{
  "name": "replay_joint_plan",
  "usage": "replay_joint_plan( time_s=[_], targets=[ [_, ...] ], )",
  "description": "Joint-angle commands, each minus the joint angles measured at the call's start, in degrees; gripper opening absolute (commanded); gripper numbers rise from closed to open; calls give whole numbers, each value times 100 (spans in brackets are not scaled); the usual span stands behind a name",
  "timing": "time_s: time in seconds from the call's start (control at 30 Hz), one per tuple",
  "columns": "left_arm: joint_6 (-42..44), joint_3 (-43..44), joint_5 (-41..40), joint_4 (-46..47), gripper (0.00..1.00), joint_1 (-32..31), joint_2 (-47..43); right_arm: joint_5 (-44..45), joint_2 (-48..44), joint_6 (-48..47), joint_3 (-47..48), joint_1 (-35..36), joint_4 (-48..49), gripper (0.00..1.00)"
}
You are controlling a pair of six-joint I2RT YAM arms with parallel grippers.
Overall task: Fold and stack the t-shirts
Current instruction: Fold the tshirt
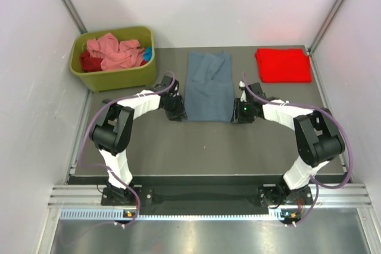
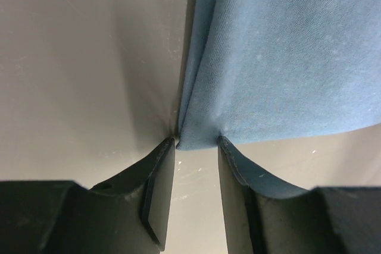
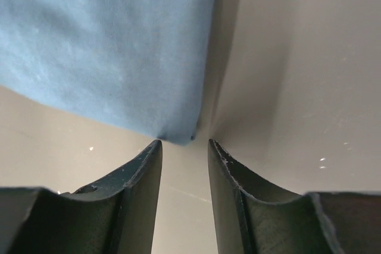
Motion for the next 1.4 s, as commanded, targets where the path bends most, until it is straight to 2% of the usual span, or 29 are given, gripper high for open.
replay_joint_plan(
  time_s=[0.0, 0.13, 0.27, 0.5, 0.67, 0.87, 0.93, 0.97, 1.0, 1.17, 1.37],
  targets=[
    [228, -22, -461, -232, 41, 54, 91, -13, 159, -100, -20, -161, 316, 37],
    [185, -66, 83, 67, 40, 186, 205, -171, 256, -144, -46, -302, 412, 36],
    [114, -119, 409, 234, 30, 230, 284, -364, 265, -161, -116, -346, 535, 34],
    [61, -224, 744, 445, 0, 230, 249, -505, 230, -109, -300, -355, 562, 34],
    [88, -251, 699, 401, 0, 230, 135, -558, 194, -21, -415, -338, 632, 32],
    [35, -400, 761, 533, 0, 230, -23, -760, 194, 67, -485, -329, 746, 25],
    [17, -470, 752, 559, 0, 230, -67, -708, 168, 93, -503, -337, 694, 16],
    [17, -496, 752, 559, 0, 230, -85, -621, 142, 94, -503, -337, 642, 5],
    [0, -549, 752, 542, 0, 230, -120, -533, 115, 128, -503, -337, 493, 0],
    [-140, -909, 534, 410, 0, 108, -778, 100, -516, 137, -661, -399, -70, 0],
    [-588, -1753, 349, 323, 0, -446, -2034, 479, -1729, 401, -1170, -399, -826, 0]
  ],
)
